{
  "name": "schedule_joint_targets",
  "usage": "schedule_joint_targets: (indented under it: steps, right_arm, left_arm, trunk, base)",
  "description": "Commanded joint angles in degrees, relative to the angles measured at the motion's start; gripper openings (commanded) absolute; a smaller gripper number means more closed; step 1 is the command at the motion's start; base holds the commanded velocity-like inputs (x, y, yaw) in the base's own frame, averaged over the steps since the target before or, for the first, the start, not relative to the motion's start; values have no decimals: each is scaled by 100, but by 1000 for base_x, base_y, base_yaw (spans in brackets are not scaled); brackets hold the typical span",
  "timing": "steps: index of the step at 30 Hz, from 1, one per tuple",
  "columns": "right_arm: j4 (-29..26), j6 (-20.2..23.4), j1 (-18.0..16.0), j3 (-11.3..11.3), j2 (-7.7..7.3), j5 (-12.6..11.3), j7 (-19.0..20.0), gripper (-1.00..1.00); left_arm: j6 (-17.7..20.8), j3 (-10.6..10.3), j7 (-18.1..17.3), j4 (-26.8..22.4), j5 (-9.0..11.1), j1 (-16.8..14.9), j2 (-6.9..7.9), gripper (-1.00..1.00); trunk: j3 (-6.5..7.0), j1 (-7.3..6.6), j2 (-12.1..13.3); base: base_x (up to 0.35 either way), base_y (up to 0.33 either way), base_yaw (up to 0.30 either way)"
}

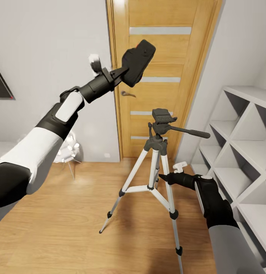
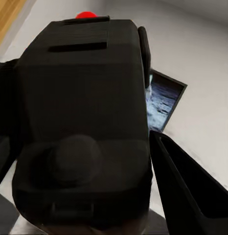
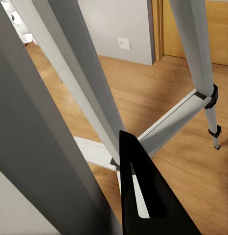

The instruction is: Attach the digital camera to the camera tripod in the bedroom.

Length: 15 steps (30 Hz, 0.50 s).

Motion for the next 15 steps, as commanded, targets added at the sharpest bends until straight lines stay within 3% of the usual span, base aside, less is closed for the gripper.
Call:
schedule_joint_targets:
  steps: [1, 3, 5, 6, 7, 8, 9, 10, 12, 13, 15]
  right_arm:
    - [369, 24, -3, -14, 2, 97, 52, -100]
    - [369, 24, -3, -14, 2, 96, 52, -100]
    - [369, 24, -3, -14, 2, 95, 52, -100]
    - [370, 24, -3, -14, 2, 95, 52, -100]
    - [370, 24, -3, -14, 2, 95, 52, -100]
    - [370, 24, -3, -14, 2, 95, 52, -100]
    - [370, 24, -3, -14, 2, 95, 52, -100]
    - [370, 24, -3, -14, 2, 95, 52, -100]
    - [370, 24, -3, -14, 2, 95, 52, -100]
    - [370, 24, -3, -14, 2, 95, 52, -100]
    - [370, 24, -3, -14, 2, 95, 52, -100]
  left_arm:
    - [46, -11, 1, -3, 85, 50, 7, -100]
    - [49, -43, 64, -3, 2, 154, 7, -100]
    - [75, -205, 261, -22, -249, 218, 9, -100]
    - [101, -336, 372, -32, -467, 234, 11, -100]
    - [234, -573, 570, -50, -1051, 251, 15, -100]
    - [399, -638, 660, -81, -1352, 255, 12, -100]
    - [514, -661, 705, -114, -1490, 256, 11, -100]
    - [943, -706, 834, -264, -1838, 256, 7, -100]
    - [1367, -729, 961, -442, -2117, 259, 7, -100]
    - [1811, -743, 1143, -698, -2516, 126, -1, -100]
    - [1900, -734, 1185, -708, -2614, -113, -17, -100]
  trunk:
    - [-7, 1, -6]
    - [-7, 1, -6]
    - [-7, 1, -6]
    - [-7, 1, -6]
    - [-7, 1, -6]
    - [-7, 1, -6]
    - [-7, 1, -6]
    - [-7, 1, -6]
    - [-7, 1, -6]
    - [-7, 1, -6]
    - [-7, 1, -6]
  base:
    - [0, 0, 0]
    - [0, 0, 0]
    - [0, 0, 0]
    - [0, 0, 0]
    - [0, 0, 0]
    - [0, 0, 0]
    - [0, 0, 0]
    - [0, 0, 0]
    - [0, 0, 0]
    - [0, 0, 0]
    - [0, 0, 0]
